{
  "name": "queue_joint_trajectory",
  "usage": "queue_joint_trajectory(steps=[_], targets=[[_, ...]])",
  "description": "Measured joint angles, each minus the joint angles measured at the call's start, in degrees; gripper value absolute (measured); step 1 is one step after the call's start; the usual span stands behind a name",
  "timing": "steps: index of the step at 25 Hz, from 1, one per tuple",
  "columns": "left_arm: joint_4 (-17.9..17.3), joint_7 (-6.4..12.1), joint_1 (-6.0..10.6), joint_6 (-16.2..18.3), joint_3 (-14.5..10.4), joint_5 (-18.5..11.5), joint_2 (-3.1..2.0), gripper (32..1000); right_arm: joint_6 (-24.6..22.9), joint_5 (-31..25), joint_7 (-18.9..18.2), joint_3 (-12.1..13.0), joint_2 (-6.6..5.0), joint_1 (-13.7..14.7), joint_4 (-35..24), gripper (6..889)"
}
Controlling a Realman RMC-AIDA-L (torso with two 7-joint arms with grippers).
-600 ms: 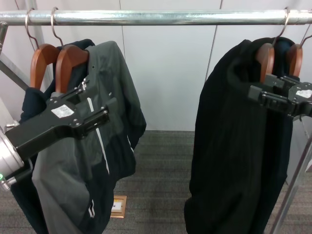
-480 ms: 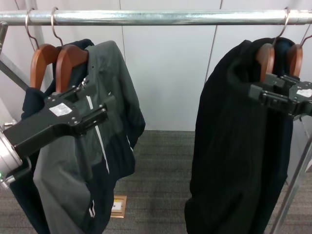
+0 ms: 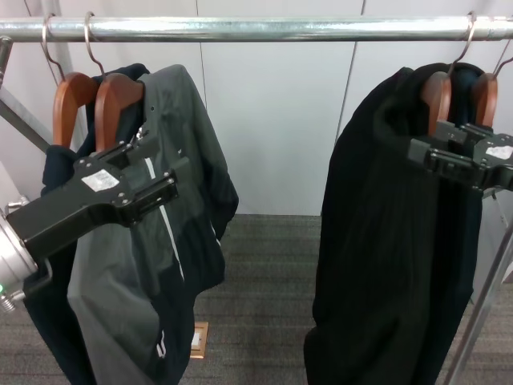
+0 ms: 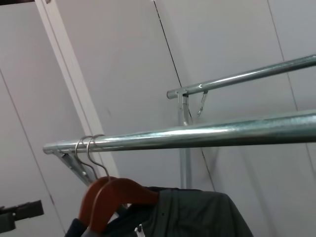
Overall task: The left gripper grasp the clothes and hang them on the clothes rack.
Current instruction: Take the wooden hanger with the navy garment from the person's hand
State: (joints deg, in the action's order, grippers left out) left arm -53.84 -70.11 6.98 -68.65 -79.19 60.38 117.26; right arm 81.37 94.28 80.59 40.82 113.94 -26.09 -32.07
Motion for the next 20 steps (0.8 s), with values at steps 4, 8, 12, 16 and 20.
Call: queue_joint_trajectory(steps=[4,8,12,16,20], targets=[[-0.1,0.19,-0.16,0.0,0.0,-0.1,-0.02,712,0.2,0.0,0.2,0.1,0.08,0.0,-0.3,822],[0.4,0.28,-0.1,0.0,0.0,-0.1,0.0,710,0.0,0.0,0.2,0.1,-0.12,-0.3,0.0,822],[0.5,0.33,0.07,0.0,0.0,0.0,0.01,708,0.8,0.1,0.4,0.1,-0.11,-0.5,-0.2,822],[0.3,-0.2,0.25,0.0,-0.1,0.4,-0.14,705,0.9,0.1,0.6,0.1,-0.18,-0.7,-0.2,822],[-0.4,-2.02,0.12,-0.9,0.0,1.6,-0.39,703,1.0,0.1,1.9,0.8,-0.35,-1.9,-0.5,822]])
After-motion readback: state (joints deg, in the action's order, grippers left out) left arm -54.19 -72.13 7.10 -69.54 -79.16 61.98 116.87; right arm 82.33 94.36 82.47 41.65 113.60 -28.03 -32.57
